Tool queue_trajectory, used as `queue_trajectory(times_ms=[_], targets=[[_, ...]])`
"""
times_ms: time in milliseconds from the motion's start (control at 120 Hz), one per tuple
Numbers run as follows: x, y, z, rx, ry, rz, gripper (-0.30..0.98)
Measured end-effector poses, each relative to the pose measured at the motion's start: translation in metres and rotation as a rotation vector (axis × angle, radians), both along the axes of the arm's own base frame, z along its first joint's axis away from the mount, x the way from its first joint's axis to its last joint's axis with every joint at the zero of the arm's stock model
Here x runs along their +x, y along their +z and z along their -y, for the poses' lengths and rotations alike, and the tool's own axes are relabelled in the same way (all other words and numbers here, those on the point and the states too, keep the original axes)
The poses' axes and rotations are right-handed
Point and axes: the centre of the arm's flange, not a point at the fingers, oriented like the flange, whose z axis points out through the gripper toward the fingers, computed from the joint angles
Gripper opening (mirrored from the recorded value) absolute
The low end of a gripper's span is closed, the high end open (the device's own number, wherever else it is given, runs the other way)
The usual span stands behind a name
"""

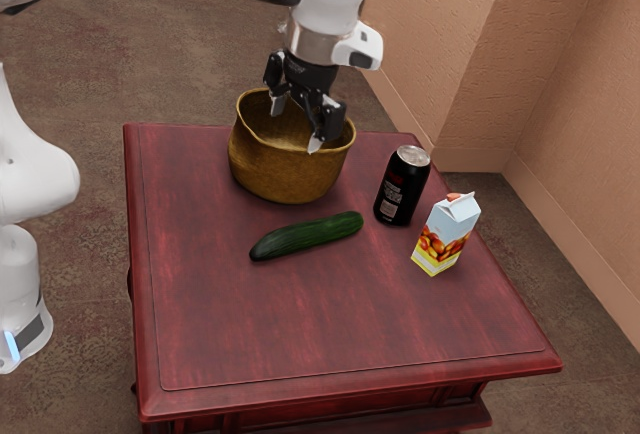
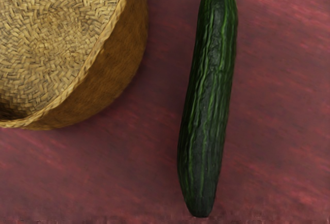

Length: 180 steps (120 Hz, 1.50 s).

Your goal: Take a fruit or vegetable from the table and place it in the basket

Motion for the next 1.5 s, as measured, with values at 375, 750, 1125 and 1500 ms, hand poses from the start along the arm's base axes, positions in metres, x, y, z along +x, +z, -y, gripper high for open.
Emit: queue_trajectory(times_ms=[375, 750, 1125, 1500], targets=[[-0.003, -0.087, 0.015, 0.008, 0.059, -0.093, 0.68], [0.007, -0.145, 0.024, -0.079, 0.082, -0.095, 0.68], [0.034, -0.176, -0.007, -0.136, 0.137, -0.085, 0.68], [0.052, -0.199, -0.009, -0.117, -0.021, -0.074, 0.68]])
